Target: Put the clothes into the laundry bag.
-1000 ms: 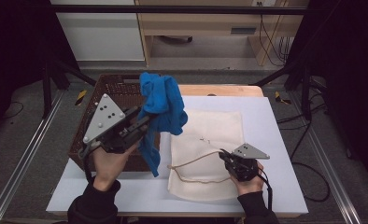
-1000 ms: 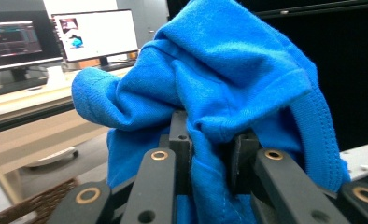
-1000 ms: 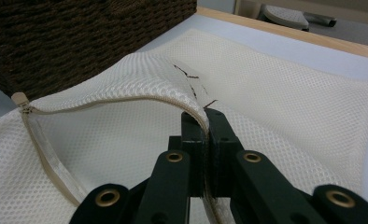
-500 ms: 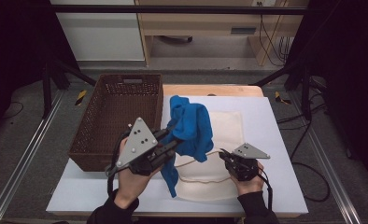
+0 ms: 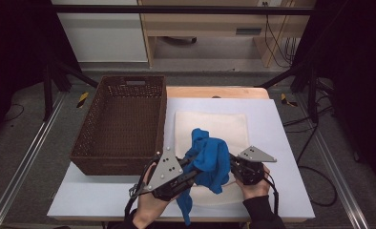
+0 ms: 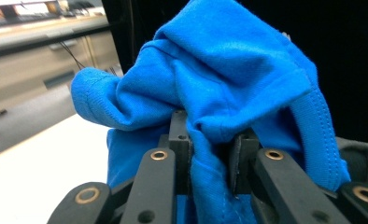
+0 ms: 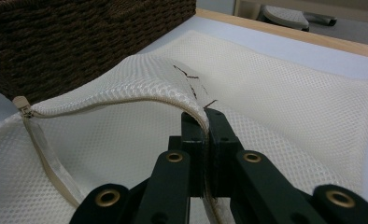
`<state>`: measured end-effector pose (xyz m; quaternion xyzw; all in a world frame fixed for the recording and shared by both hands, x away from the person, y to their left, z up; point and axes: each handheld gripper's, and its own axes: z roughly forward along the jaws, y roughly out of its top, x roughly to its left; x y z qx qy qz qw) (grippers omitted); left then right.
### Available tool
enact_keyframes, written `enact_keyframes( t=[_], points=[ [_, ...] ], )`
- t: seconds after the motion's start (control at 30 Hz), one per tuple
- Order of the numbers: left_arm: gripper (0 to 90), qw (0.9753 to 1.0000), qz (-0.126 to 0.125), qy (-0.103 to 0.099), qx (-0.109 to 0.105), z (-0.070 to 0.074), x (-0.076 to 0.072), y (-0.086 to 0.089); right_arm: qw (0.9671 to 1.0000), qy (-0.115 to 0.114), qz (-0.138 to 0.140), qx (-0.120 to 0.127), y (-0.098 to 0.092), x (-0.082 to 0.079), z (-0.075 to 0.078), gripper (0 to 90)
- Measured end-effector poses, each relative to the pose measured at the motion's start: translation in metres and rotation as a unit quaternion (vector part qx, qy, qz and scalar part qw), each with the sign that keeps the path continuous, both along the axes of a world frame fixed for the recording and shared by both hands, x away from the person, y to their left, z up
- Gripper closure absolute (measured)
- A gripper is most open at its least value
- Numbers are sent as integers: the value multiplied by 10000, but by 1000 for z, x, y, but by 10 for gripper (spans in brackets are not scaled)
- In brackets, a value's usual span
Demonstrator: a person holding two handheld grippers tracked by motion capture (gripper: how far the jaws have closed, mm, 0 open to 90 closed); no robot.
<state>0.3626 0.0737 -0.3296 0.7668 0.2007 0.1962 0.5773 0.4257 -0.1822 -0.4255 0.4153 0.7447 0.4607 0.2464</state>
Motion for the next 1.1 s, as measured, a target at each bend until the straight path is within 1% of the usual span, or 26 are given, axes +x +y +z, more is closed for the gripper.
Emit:
enact_keyframes(
  t=[0.1,0.2,0.23,0.27,0.3,0.33,0.37,0.47,0.5,0.53,0.57,0.7,0.73,0.83,0.9,0.93,0.97,1.0,1.03,1.1],
  points=[
    [747,9999,-72,138,43,-14,-1,-2,10000,-5,2,2,0,0,0,871],
    [747,9995,-100,265,154,-28,-1,-5,10000,-8,-10,8,0,0,0,871],
    [747,9995,-100,265,154,-28,-1,-5,10000,-7,-13,13,0,0,0,871],
    [748,9990,-106,373,244,-38,1,-6,10000,-13,-6,3,0,0,0,871],
    [747,9986,-106,438,276,-42,2,-7,10000,-9,-14,6,0,0,0,871],
    [747,9986,-106,438,276,-42,2,-7,10000,-5,-17,14,1,0,0,870],
    [747,9978,-101,525,398,-51,4,-8,10000,-6,-16,9,1,0,0,871],
    [747,9964,-111,636,556,-62,6,-12,10000,-3,-6,-6,1,0,-1,870],
    [747,9964,-111,636,556,-62,6,-12,10000,-3,-7,-6,1,0,-1,870],
    [747,9949,-159,727,679,-68,8,-15,10000,-6,-10,-8,1,0,-1,870],
    [746,9939,-189,779,759,-71,9,-17,10000,-1,-9,-8,1,0,-1,870],
    [746,9903,-233,947,988,-85,12,-26,10000,0,-8,6,1,0,-1,870],
    [745,9891,-238,988,1066,-88,14,-28,10000,-1,-5,4,1,0,-1,870],
    [744,9851,-220,1135,1272,-100,21,-36,10000,-7,10,8,2,0,-1,870],
    [743,9830,-163,1191,1385,-107,26,-42,10000,-9,27,6,2,0,-1,870],
    [741,9821,-105,1214,1434,-110,29,-44,10000,-12,36,4,2,0,-1,869],
    [739,9821,-105,1214,1434,-110,29,-44,10000,-12,43,1,2,0,-1,870],
    [737,9808,-39,1314,1441,-115,35,-49,10000,-9,46,0,2,0,-1,870],
    [735,9801,5,1341,1461,-117,37,-51,10000,-9,42,-21,2,0,-1,870],
    [728,9798,78,1346,1477,-120,40,-55,10000,-12,53,-11,2,-1,-1,870]
  ],
)
